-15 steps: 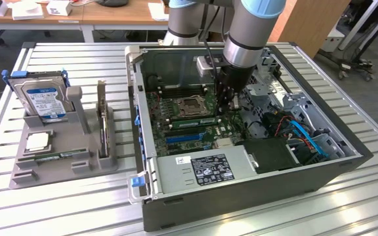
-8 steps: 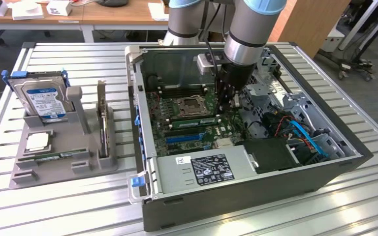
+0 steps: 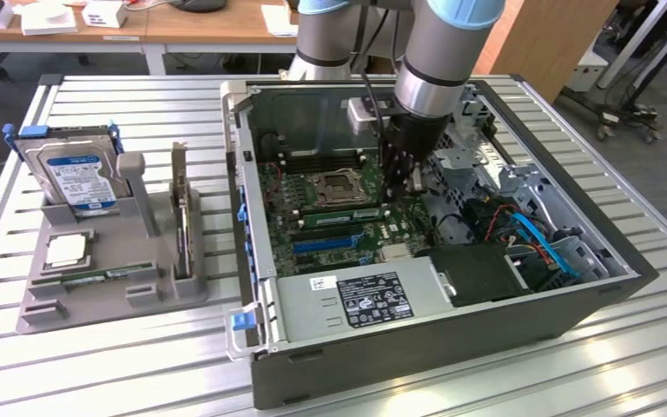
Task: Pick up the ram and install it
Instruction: 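Press down the ram until it locks into place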
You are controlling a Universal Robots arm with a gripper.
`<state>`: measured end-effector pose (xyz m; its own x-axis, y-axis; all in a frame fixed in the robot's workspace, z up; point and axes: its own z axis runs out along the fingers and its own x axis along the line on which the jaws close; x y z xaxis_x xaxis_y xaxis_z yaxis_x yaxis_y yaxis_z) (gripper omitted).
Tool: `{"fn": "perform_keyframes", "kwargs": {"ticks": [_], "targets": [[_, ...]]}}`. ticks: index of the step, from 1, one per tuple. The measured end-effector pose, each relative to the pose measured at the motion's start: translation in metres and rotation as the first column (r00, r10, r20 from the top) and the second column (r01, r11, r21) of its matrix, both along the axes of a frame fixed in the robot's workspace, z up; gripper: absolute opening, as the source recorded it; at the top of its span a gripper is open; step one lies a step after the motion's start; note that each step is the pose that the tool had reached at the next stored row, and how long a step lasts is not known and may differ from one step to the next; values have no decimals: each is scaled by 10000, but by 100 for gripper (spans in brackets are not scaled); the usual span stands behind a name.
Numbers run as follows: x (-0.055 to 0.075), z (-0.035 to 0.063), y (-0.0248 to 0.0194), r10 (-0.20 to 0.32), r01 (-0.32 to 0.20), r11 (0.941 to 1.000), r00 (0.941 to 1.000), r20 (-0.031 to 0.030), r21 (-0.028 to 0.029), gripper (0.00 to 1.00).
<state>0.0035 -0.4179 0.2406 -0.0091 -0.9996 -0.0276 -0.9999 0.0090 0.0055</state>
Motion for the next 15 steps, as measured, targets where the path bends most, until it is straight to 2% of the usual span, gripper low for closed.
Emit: {"fn": "perform_keyframes", "kwargs": {"ticks": [15], "targets": [[0, -93, 0, 0, 0, 10000, 10000, -1, -1, 9]]}}
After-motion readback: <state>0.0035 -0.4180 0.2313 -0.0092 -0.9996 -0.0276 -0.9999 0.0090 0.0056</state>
